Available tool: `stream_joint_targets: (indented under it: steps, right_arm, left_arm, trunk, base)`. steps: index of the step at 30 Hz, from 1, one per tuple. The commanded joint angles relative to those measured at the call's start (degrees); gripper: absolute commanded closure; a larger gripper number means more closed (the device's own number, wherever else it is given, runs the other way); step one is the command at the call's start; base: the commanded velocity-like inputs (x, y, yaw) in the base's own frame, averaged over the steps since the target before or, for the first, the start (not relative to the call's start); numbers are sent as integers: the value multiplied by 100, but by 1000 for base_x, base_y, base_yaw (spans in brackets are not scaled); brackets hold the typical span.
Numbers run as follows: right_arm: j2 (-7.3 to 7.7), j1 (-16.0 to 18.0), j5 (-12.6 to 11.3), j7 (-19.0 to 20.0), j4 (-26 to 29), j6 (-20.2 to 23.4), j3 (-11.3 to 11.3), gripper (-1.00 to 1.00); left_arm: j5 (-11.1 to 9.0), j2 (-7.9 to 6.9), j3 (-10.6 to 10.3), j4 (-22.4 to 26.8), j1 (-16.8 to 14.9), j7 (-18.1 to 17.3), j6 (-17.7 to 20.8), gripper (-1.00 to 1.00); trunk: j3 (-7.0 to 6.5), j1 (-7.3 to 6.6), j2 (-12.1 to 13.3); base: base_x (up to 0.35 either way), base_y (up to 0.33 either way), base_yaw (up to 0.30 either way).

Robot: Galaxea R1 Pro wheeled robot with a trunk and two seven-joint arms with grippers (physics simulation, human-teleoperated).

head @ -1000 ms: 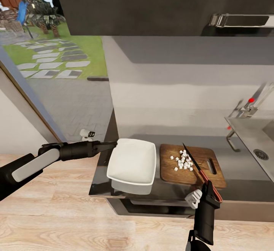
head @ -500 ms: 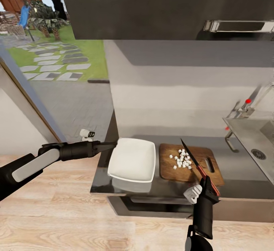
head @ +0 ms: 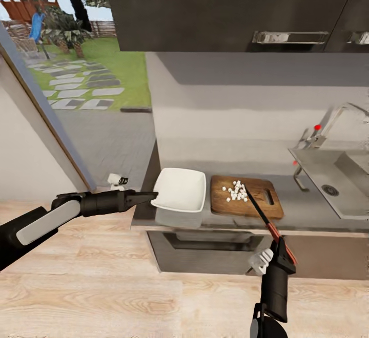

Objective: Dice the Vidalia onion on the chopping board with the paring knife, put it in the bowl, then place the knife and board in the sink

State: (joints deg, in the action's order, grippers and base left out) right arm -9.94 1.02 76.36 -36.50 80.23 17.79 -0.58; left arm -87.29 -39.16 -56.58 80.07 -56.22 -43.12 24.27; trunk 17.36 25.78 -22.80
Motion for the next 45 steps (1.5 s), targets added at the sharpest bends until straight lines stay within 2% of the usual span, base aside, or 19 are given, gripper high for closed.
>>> stream_joint_targets:
  steps: [1,6,10,14,15,17,18,19,21,22,23,24,25,27,30,34,35,40,45]
  right_arm:
    - [-5,3,45,12,2,34,-10,100]
    - [-5,4,9,44,7,24,-27,100]
    - [-5,9,-851,331,63,1,-3,100]
    - [-5,12,-1524,1530,527,-18,-51,100]
    - [-5,1,-2200,2369,869,-32,-377,100]
    - [-5,-4,-2885,3137,938,-16,-650,100]
    - [101,29,-3226,3626,955,11,-789,100]
    - [476,223,-3934,4734,973,161,-1105,100]
    - [893,452,-4818,5981,975,653,-1451,100]
    - [1094,545,-5297,6560,972,940,-1642,100]
    - [1204,586,-5545,6832,972,1075,-1746,100]
    - [1457,645,-6061,7351,967,1311,-1956,100]
    - [1873,697,-6877,8055,953,1571,-2208,100]
    - [2814,736,-8910,9422,699,2074,-2654,100]
    - [3393,741,-10128,10348,203,2460,-3079,100]
    - [3967,741,-10679,11272,-573,2622,-3268,100]
    - [4022,741,-10714,11344,-635,2629,-3279,100]
    - [4072,741,-10677,11407,-657,2601,-3440,100]
    - [4039,741,-10314,11390,-557,2572,-3511,100]
  left_arm:
    - [-60,-5,-18,-1,-12,-4,41,-100]
    - [-54,44,-13,-1,-12,-4,56,-100]
    - [-50,78,-11,-5,-12,-4,69,-100]
    - [-44,134,-11,-9,-12,-4,77,-100]
    - [-43,157,-11,-9,-12,-4,78,-100]
    - [-43,174,-11,-9,-12,-4,78,-100]
    - [-43,178,-11,-9,-12,-4,78,-100]
    - [-43,185,-11,-9,-12,-4,78,-100]
    - [-43,188,-14,-9,-12,-4,78,-100]
    - [-39,188,-15,-9,-12,-4,78,-100]
    - [-38,189,-14,-9,-12,-4,76,-100]
    - [-37,192,-13,-9,-12,-4,72,-100]
    - [-26,195,-12,-9,-12,-7,58,-100]
    - [111,239,-12,0,-12,-13,23,-100]
    - [202,266,-13,28,-12,-15,6,-100]
    - [241,328,-14,54,-12,-15,-103,-100]
    - [244,367,-14,57,-12,-17,-188,-100]
    - [239,471,-17,64,-12,-12,-287,-100]
    - [239,486,-20,61,-12,-11,-291,-100]
  trunk:
    - [3,0,-12]
    - [-34,0,-12]
    - [-50,0,-12]
    - [-53,0,-12]
    - [-53,0,-12]
    - [-53,0,-12]
    - [-53,0,-12]
    - [-53,0,-12]
    - [-53,0,-12]
    - [-53,0,-12]
    - [-53,0,-12]
    - [-53,0,-12]
    - [-53,0,-12]
    - [-53,0,-12]
    - [-53,0,-12]
    - [-53,0,-12]
    - [-53,0,-12]
    - [-53,0,-12]
    - [-53,0,-12]
  base:
    - [-344,0,0]
    - [-344,0,0]
    - [-344,0,0]
    - [-344,0,0]
    - [-344,0,0]
    - [-344,0,0]
    - [-344,0,0]
    - [-342,0,0]
    - [-331,0,0]
    - [-305,0,0]
    - [-288,0,0]
    - [-242,0,0]
    - [-153,0,0]
    - [-57,-2,0]
    - [61,-74,0]
    - [204,-190,0]
    - [260,-216,0]
    - [270,-214,0]
    - [274,-213,0]
